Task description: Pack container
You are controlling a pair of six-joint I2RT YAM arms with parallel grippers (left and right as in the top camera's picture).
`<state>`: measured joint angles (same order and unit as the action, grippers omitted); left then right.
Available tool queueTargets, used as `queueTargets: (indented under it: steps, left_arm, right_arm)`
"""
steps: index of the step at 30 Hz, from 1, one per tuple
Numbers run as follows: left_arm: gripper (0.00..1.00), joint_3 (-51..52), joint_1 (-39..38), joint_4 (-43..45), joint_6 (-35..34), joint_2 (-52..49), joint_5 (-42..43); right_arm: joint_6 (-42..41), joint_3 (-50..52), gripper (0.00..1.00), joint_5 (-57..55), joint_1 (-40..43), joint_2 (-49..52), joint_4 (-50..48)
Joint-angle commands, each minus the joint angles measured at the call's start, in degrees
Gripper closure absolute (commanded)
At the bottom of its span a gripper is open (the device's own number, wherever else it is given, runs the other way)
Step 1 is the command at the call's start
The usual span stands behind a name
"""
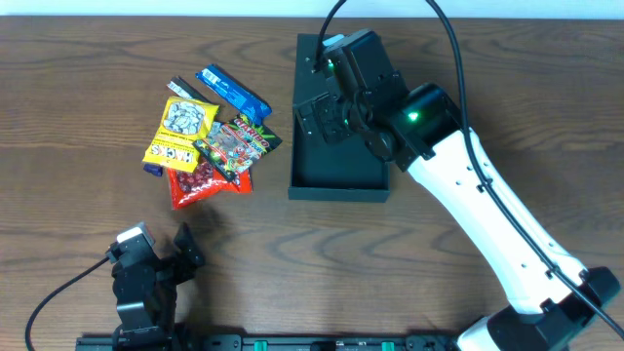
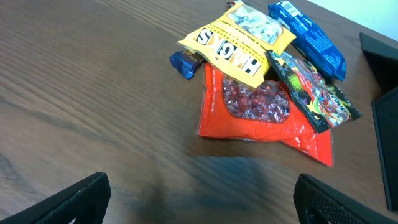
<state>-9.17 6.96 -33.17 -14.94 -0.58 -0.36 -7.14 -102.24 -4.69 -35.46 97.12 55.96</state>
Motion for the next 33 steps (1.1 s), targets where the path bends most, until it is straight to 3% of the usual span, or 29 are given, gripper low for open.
queueTargets:
  steps: [1,13,15,18,20,29,33]
  left_arm:
    - [0.05,0.5,-0.2,0.0,0.9,0.3,-0.3]
    - [0.05,0.5,-0.2,1.9,0.6,0.3,-2.7]
    - [0.05,0.5,-0.2,3.0,-2.8,0.3,-0.2]
    - [0.05,0.5,-0.2,2.2,-12.3,0.3,10.6]
    - [0.05,0.4,-0.2,1.0,-14.5,0.3,16.5]
    - [0.05,0.4,-0.2,2.4,-24.8,0.3,17.0]
    - [0.05,0.4,-0.2,11.8,-23.5,0.3,22.2]
  right_arm:
    - [1.6,0.4,0.01,-1.9,1.0,0.4,0.4]
    - [1.7,0.4,0.01,-2.0,0.9,0.4,4.3]
    - [1.7,0.4,0.01,-2.0,1.0,0.4,5.1]
    - [1.7,0.4,0.01,-1.9,1.0,0.4,5.8]
    - [1.7,0.4,0.01,-1.9,1.0,0.4,6.1]
    - [1.7,0.4,0.01,-1.9,1.0,0.4,6.8]
    - [1.9,0.4,0.01,-2.0,1.0,0.4,6.6]
